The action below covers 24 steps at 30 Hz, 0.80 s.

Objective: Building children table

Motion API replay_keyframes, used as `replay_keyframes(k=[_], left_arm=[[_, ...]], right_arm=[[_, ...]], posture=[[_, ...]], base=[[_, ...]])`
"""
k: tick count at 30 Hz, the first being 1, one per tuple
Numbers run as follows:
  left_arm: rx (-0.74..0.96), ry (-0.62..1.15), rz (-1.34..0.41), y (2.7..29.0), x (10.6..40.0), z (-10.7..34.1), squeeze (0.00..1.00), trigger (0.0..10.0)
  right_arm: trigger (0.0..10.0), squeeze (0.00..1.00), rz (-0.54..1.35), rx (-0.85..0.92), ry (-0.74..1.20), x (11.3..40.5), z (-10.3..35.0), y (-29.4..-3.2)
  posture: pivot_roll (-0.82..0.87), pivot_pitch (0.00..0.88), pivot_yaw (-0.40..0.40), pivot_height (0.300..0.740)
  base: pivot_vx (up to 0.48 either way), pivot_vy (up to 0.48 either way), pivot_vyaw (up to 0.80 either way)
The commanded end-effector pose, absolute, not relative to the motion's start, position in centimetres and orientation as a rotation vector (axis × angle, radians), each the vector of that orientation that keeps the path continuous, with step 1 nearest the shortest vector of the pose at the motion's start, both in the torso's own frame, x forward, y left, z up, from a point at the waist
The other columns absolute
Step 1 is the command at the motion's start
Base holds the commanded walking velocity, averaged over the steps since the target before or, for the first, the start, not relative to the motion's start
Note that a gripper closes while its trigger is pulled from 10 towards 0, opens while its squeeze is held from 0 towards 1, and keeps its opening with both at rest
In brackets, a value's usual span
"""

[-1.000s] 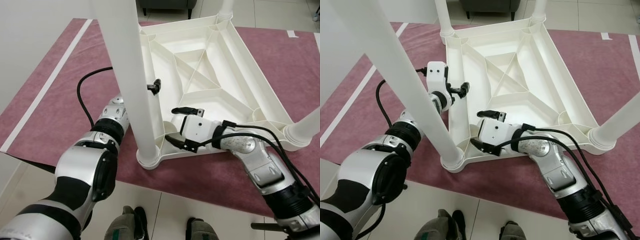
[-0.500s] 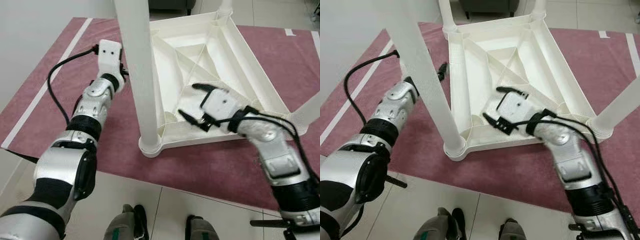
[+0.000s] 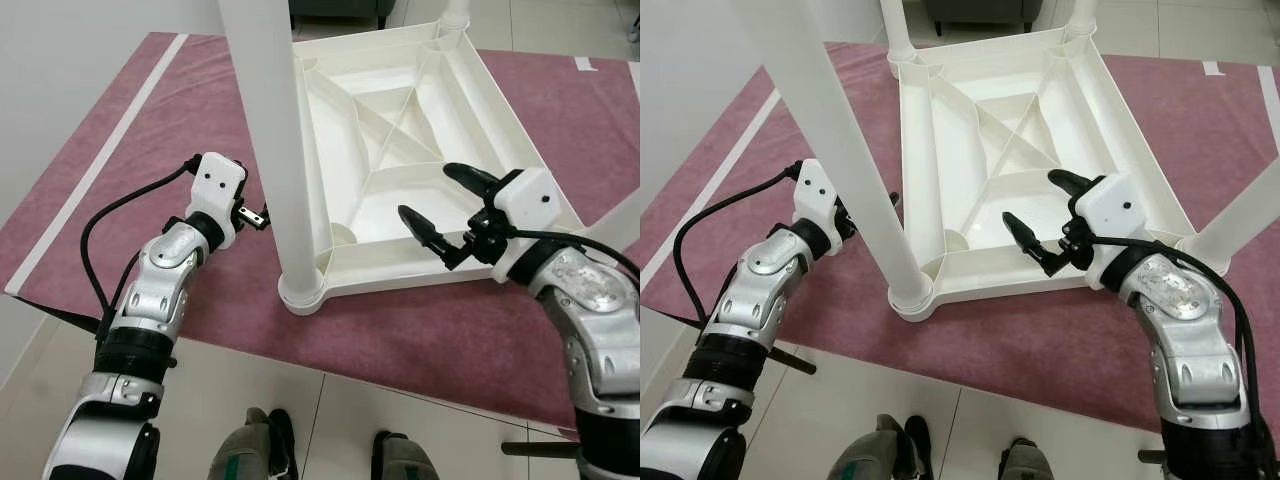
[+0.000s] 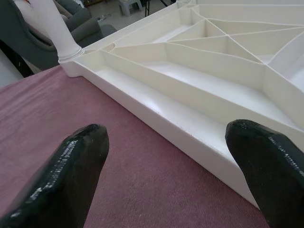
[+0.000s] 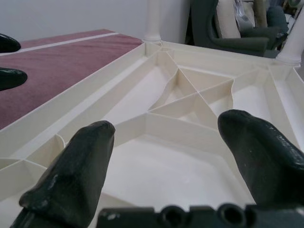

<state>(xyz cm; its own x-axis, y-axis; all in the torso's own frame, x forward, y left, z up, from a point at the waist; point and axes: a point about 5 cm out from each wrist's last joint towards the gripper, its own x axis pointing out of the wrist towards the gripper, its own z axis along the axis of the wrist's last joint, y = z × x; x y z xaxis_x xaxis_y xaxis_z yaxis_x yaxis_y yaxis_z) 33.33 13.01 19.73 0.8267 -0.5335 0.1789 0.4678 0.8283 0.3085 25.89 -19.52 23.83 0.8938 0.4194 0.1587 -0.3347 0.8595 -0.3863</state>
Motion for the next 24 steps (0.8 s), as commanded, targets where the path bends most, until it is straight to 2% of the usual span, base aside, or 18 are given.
replay_keyframes(k=[1, 2, 3, 7, 8, 9, 10, 11, 13, 16, 17, 23, 24], left_arm=[[0.288, -0.262, -0.544, 13.5, 32.6, 19.5, 0.00, 10.0], [0.288, -0.262, -0.544, 13.5, 32.6, 19.5, 0.00, 10.0], [0.308, -0.268, -0.571, 14.1, 30.6, 19.3, 0.00, 10.0], [0.313, -0.250, -0.646, 14.2, 28.7, 19.1, 0.00, 10.0], [0.310, -0.214, -0.723, 14.2, 27.4, 18.8, 0.00, 10.0], [0.310, -0.214, -0.723, 14.2, 27.4, 18.8, 0.00, 10.0], [0.307, -0.166, -0.830, 14.1, 25.9, 18.5, 0.00, 10.0], [0.307, -0.166, -0.830, 14.1, 25.9, 18.5, 0.00, 10.0], [0.293, -0.077, -0.991, 13.9, 23.5, 18.1, 0.00, 10.0], [0.292, -0.051, -1.035, 13.8, 22.8, 17.9, 0.00, 10.0], [0.294, -0.041, -1.044, 13.5, 22.3, 17.8, 1.00, 10.0], [0.297, -0.024, -1.027, 13.4, 21.8, 17.7, 1.00, 10.0], [0.298, -0.026, -0.968, 13.5, 22.2, 17.7, 0.00, 10.0]], right_arm=[[10.0, 0.00, 0.334, -0.312, -0.242, 25.4, 23.6, -19.8], [10.0, 0.00, 0.334, -0.312, -0.242, 25.4, 23.6, -19.8], [10.0, 0.00, 0.220, -0.213, -0.217, 24.2, 21.9, -20.2], [10.0, 0.00, 0.191, -0.165, -0.190, 23.2, 20.9, -20.3], [10.0, 0.00, 0.183, -0.144, -0.174, 22.7, 20.5, -20.4], [10.0, 0.00, 0.183, -0.144, -0.174, 22.7, 20.5, -20.4], [10.0, 0.00, 0.175, -0.130, -0.157, 22.3, 20.1, -20.8], [10.0, 0.00, 0.175, -0.130, -0.157, 22.3, 20.1, -20.8], [10.0, 0.00, 0.181, -0.111, -0.123, 21.6, 19.5, -21.5], [10.0, 0.00, 0.187, -0.118, -0.105, 21.4, 19.3, -22.1], [10.0, 0.00, 0.159, -0.120, -0.088, 21.1, 19.1, -22.8], [10.0, 0.00, 0.122, -0.109, -0.075, 20.8, 18.9, -23.4], [10.0, 0.00, 0.103, -0.101, -0.073, 20.7, 18.8, -23.6]], posture=[[-0.09, 0.146, 0.144, 0.740], [-0.09, 0.146, 0.144, 0.740], [-0.09, 0.140, 0.144, 0.740], [-0.08, 0.139, 0.142, 0.740], [-0.08, 0.140, 0.140, 0.740], [-0.08, 0.140, 0.140, 0.740], [-0.08, 0.142, 0.138, 0.740], [-0.08, 0.142, 0.138, 0.740], [-0.08, 0.144, 0.133, 0.740], [-0.08, 0.146, 0.133, 0.740], [-0.08, 0.146, 0.131, 0.740], [-0.09, 0.148, 0.132, 0.740], [-0.09, 0.145, 0.129, 0.740]], base=[[0.000, 0.000, 0.00], [0.000, 0.000, 0.00], [0.000, 0.000, 0.00], [0.000, 0.000, 0.00], [0.000, 0.000, 0.00], [0.000, 0.000, 0.00], [0.000, 0.000, 0.00], [0.000, 0.000, 0.00], [0.000, 0.000, 0.00], [0.000, 0.000, 0.00], [0.000, 0.000, 0.00], [0.000, 0.000, 0.00], [0.000, 0.000, 0.00]])
